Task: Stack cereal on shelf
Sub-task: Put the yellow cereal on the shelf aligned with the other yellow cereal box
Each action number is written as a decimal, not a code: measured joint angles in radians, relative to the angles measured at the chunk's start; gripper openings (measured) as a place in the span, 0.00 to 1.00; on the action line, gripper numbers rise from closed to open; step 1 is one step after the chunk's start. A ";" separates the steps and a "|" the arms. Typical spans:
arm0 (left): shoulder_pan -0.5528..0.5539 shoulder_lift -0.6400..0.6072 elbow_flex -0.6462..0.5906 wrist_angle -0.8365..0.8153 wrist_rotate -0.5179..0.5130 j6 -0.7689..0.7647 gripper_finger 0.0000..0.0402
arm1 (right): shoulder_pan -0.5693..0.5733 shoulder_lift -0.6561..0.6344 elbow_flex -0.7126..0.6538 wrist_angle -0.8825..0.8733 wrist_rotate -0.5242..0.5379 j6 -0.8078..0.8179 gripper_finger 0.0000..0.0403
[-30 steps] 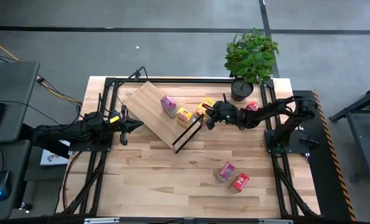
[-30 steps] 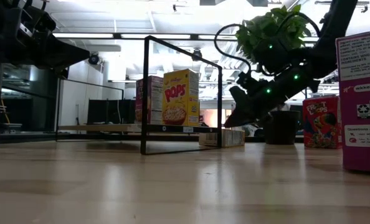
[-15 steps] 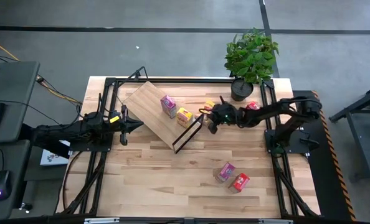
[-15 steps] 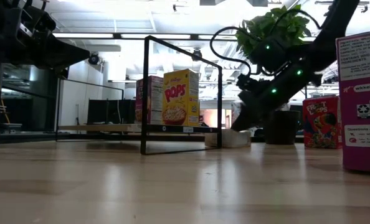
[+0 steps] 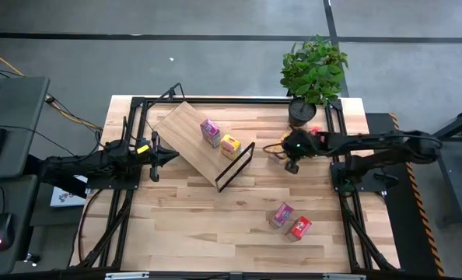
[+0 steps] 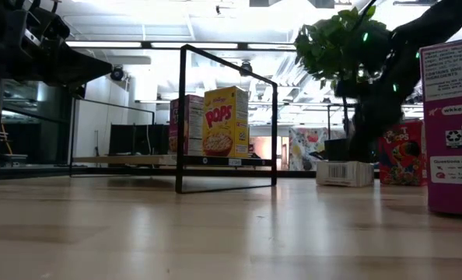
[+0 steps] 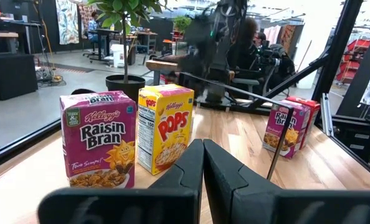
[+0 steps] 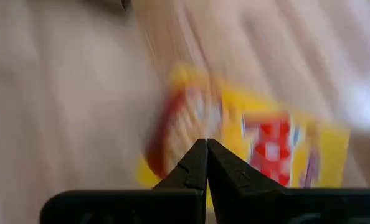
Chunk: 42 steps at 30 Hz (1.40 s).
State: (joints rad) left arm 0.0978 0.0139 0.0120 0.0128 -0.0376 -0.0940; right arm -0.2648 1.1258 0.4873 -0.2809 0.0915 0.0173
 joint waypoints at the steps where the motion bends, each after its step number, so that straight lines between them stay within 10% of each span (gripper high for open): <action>1: 0.000 0.000 0.000 0.000 0.000 0.000 0.01 | 0.004 -0.034 0.001 0.025 -0.012 0.009 0.00; 7: 0.000 0.000 0.000 0.000 0.000 0.000 0.01 | 0.030 -0.124 0.003 0.144 -0.006 0.109 0.00; 18: 0.000 0.000 0.000 0.000 0.000 0.000 0.01 | 0.021 0.063 0.017 0.122 0.311 0.550 0.00; 27: 0.000 0.000 0.000 0.000 0.000 0.000 0.01 | -0.016 0.214 0.203 -0.198 0.456 0.569 0.00; 42: 0.000 0.000 0.000 0.000 0.000 0.000 0.01 | -0.037 0.413 0.286 -0.204 0.397 0.537 0.00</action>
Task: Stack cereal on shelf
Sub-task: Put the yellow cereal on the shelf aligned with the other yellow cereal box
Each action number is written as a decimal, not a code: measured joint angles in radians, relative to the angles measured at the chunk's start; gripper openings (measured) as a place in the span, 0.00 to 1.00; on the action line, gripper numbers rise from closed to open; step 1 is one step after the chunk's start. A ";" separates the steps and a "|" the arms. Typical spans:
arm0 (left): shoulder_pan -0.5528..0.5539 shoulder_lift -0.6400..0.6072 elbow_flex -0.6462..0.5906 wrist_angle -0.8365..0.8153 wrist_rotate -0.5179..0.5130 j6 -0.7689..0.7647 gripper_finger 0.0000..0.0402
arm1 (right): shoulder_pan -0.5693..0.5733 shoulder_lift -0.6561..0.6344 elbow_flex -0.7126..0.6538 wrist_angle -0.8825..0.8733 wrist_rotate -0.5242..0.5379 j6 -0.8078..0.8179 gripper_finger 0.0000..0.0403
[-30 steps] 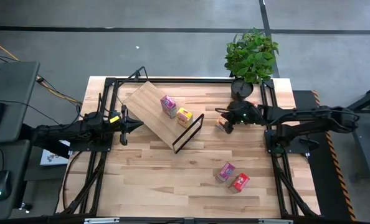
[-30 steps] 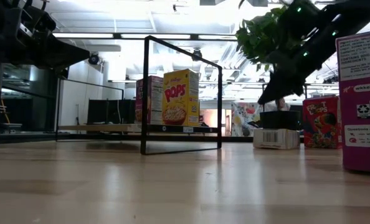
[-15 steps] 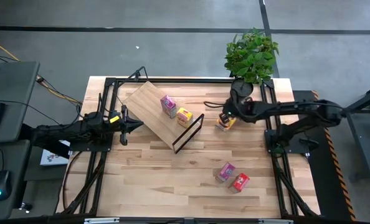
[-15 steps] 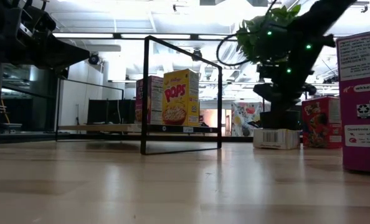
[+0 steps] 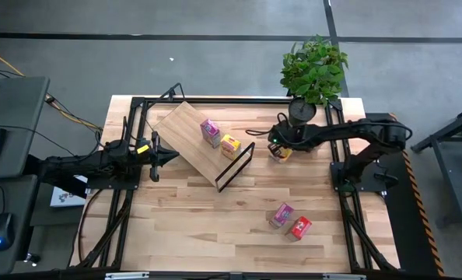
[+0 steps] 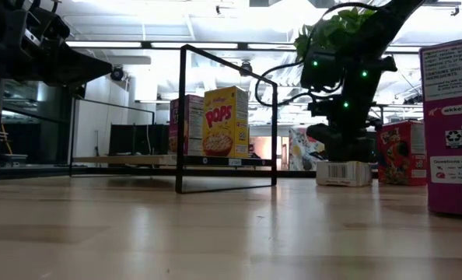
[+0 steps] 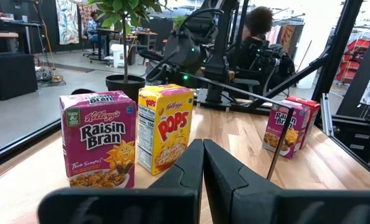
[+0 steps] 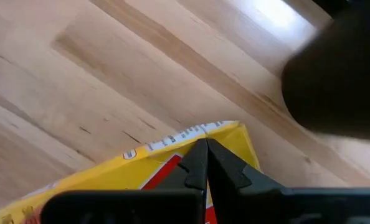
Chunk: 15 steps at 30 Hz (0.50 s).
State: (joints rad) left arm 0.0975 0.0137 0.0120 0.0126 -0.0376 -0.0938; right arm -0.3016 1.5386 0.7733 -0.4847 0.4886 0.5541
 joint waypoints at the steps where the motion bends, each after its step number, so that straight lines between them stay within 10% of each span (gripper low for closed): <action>1: 0.000 0.000 0.000 0.000 0.000 0.000 0.01 | 0.000 0.001 0.002 0.016 -0.007 -0.025 0.00; 15: 0.000 0.000 0.000 0.000 0.000 0.000 0.01 | 0.005 -0.003 0.005 0.160 -0.442 -0.555 0.00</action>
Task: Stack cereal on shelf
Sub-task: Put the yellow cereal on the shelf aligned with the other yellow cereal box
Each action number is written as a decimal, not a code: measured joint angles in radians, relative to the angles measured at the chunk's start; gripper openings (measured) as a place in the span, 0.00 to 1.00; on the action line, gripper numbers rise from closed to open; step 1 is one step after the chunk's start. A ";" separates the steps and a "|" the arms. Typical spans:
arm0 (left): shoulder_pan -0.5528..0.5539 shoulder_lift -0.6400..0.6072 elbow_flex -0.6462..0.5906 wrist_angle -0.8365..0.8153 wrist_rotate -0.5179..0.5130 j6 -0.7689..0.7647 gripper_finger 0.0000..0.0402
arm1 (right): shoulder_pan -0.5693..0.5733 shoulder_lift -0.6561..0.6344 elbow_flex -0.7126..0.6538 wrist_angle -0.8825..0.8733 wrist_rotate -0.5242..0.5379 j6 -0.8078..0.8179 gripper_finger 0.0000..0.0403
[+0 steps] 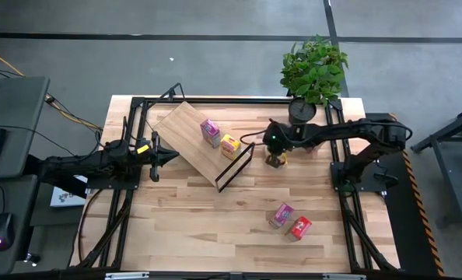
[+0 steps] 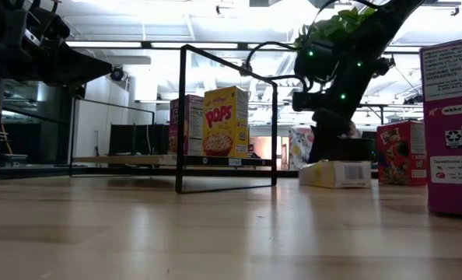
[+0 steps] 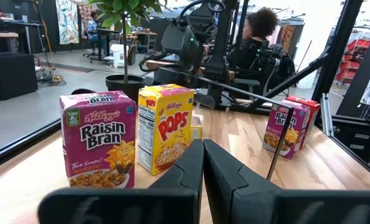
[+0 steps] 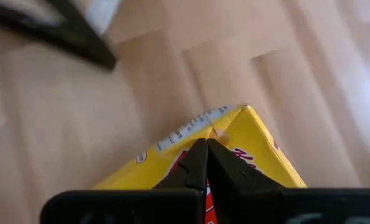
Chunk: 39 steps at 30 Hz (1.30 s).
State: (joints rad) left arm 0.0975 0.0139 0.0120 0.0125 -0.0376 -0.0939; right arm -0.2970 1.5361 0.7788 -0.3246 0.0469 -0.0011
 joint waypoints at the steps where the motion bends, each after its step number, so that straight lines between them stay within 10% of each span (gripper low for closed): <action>1: 0.000 0.000 0.000 0.000 0.000 0.000 0.01 | 0.003 -0.005 0.000 -0.009 -0.021 -0.020 0.00; 16: 0.000 0.000 0.000 0.000 0.000 0.000 0.01 | 0.161 -0.149 -0.002 -0.044 -0.334 0.124 0.00; 39: 0.000 0.000 0.000 0.000 0.000 0.000 0.01 | 0.318 -0.064 -0.002 -0.278 0.241 0.263 0.00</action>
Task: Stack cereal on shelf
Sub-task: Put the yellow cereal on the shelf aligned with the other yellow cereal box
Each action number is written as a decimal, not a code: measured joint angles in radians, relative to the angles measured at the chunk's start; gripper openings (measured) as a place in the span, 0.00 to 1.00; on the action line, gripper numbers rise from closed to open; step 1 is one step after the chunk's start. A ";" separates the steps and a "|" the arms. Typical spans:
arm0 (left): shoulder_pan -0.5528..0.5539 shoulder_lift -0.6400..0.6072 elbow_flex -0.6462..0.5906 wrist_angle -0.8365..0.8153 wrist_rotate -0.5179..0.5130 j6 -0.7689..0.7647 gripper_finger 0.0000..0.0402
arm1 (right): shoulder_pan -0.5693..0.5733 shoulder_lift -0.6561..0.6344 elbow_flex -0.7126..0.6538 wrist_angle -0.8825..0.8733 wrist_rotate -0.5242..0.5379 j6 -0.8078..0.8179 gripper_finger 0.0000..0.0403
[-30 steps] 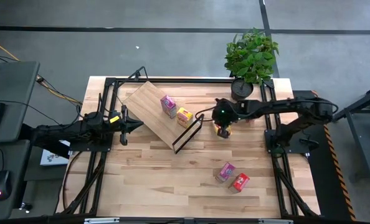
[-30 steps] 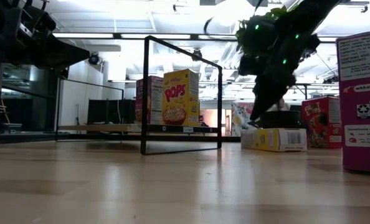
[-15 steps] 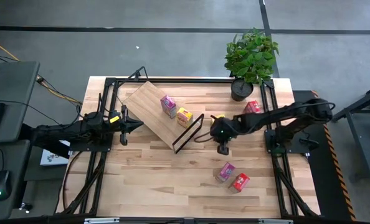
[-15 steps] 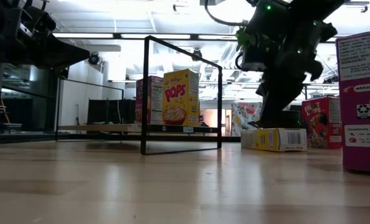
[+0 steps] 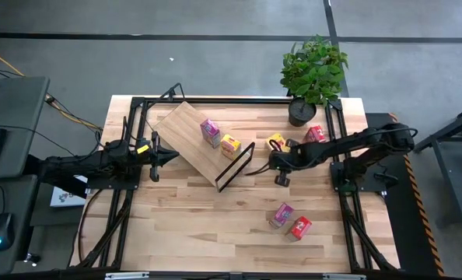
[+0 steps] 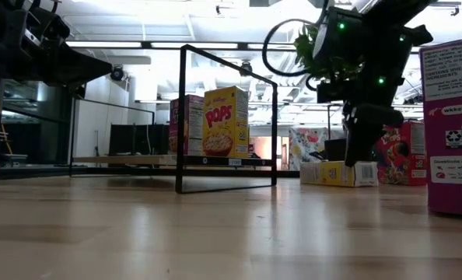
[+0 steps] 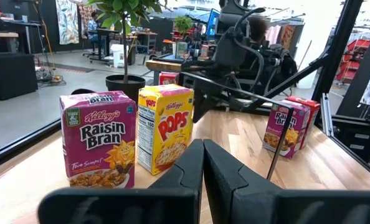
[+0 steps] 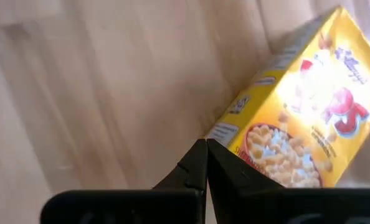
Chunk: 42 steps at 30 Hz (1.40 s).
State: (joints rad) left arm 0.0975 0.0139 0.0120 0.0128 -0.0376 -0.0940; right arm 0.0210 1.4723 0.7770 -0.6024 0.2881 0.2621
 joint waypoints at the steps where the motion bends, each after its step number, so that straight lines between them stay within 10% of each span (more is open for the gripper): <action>1: 0.000 0.000 0.000 0.000 0.000 0.000 0.01 | 0.000 0.000 0.003 -0.013 -0.001 0.000 0.00; 10: 0.000 0.000 0.000 0.000 0.000 0.000 0.01 | 0.044 -0.175 0.005 -0.049 0.054 0.049 0.00; 20: 0.000 0.000 0.000 0.000 0.000 0.000 0.01 | 0.103 -0.456 -0.421 0.391 0.252 0.449 0.00; 26: 0.000 0.000 0.000 0.000 0.000 0.000 0.01 | 0.144 -0.463 -0.581 0.685 0.405 0.511 0.00; 42: 0.000 0.000 0.000 0.000 0.000 0.000 0.01 | 0.143 -0.463 -0.598 0.598 0.438 0.594 0.00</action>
State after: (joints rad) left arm 0.0977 0.0136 0.0120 0.0124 -0.0376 -0.0940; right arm 0.1638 1.0088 0.1791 -0.0046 0.7263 0.8562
